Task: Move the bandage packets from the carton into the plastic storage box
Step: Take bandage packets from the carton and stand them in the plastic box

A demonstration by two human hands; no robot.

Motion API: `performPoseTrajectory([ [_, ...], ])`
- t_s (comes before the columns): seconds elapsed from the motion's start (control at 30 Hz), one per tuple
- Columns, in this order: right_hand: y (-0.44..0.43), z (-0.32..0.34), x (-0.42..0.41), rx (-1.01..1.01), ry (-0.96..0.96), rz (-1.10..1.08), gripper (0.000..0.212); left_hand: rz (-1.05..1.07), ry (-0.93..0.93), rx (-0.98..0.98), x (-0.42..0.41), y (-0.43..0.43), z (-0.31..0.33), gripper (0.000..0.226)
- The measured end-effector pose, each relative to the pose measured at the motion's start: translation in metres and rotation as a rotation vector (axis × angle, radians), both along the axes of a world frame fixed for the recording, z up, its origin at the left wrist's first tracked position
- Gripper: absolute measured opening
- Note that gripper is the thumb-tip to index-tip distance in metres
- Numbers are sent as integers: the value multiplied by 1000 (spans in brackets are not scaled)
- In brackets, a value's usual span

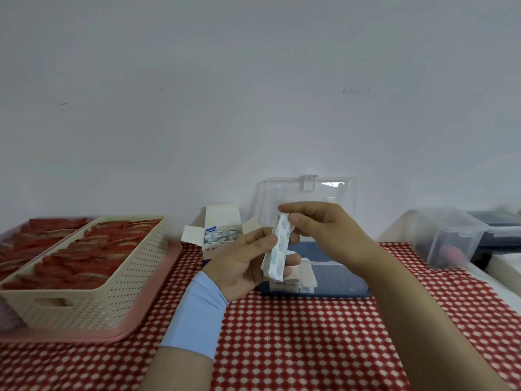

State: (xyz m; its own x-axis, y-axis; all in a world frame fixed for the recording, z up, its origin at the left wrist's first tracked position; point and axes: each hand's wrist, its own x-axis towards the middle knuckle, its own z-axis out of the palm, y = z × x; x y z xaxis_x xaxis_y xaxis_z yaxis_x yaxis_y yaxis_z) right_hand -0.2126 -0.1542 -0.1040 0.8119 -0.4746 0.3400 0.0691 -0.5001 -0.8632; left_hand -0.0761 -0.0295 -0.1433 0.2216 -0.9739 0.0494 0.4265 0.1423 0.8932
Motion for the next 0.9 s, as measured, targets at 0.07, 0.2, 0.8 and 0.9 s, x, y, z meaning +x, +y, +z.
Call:
performPoseTrajectory([
  [0.07, -1, 1, -2, 30, 18, 16, 19, -20, -25, 25, 1, 1, 1, 37],
  [0.2, -4, 2, -3, 28, 33, 18, 11, -37, -26, 61, 2, 2, 0, 42],
  [0.8, 10, 2, -5, -472, 199, 8, 41, 175, 202, -34, -7, -17, 1, 42],
  [0.9, 9, -2, 0, -490, 183, 1, 40, 170, 168, -20, -11, -17, 1, 44],
])
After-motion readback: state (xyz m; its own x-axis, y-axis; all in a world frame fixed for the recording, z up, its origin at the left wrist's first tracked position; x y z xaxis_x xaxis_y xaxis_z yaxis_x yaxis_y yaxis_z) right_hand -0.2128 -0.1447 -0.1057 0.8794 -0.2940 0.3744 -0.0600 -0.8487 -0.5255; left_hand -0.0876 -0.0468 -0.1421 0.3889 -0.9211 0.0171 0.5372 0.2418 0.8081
